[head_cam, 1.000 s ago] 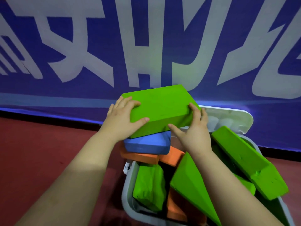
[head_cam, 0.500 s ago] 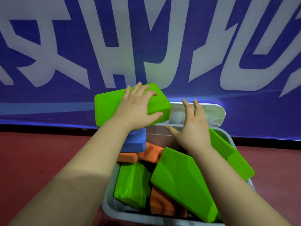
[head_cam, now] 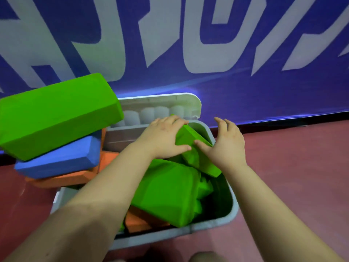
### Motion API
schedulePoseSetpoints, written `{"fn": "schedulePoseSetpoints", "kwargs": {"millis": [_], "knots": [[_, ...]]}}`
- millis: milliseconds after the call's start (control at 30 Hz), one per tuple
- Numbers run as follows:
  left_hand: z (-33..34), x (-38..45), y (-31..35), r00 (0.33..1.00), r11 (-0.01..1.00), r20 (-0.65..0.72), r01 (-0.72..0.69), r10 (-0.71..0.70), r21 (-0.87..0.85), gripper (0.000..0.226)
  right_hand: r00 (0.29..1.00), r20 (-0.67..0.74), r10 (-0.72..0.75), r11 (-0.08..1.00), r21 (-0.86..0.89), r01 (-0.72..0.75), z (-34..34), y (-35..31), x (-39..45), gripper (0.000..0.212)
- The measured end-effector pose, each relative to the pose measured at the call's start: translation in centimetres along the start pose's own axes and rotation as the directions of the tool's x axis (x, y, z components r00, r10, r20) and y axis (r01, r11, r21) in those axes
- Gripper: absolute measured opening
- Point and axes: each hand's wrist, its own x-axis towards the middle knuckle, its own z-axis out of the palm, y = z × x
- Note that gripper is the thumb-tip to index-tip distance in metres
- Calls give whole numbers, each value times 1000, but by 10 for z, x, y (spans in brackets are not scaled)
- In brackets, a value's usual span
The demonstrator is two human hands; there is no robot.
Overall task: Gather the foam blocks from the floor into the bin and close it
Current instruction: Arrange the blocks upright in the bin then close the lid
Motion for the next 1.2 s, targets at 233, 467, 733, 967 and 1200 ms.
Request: {"fn": "schedulePoseSetpoints", "kwargs": {"millis": [233, 467, 733, 967, 1200], "knots": [[32, 15, 34, 983, 993, 183, 48, -28, -107, 87, 938, 300, 174, 950, 199, -240, 15, 53, -12, 68], [43, 19, 40, 992, 985, 113, 70, -52, -160, 72, 848, 497, 184, 797, 430, -425, 27, 73, -17, 70], [-22, 12, 41, 985, 961, -168, -15, -33, -277, 67, 983, 106, 153, 733, 654, -185, -5, 35, -13, 67], [-110, -25, 14, 916, 965, -401, -110, 6, -237, 59, 993, -114, 36, 702, 710, 56, -47, -47, 3, 81], [-142, -114, -65, 774, 917, -562, 57, -291, -395, 60, 938, -198, -284, 678, 650, 342, -52, -173, 6, 81]]}}
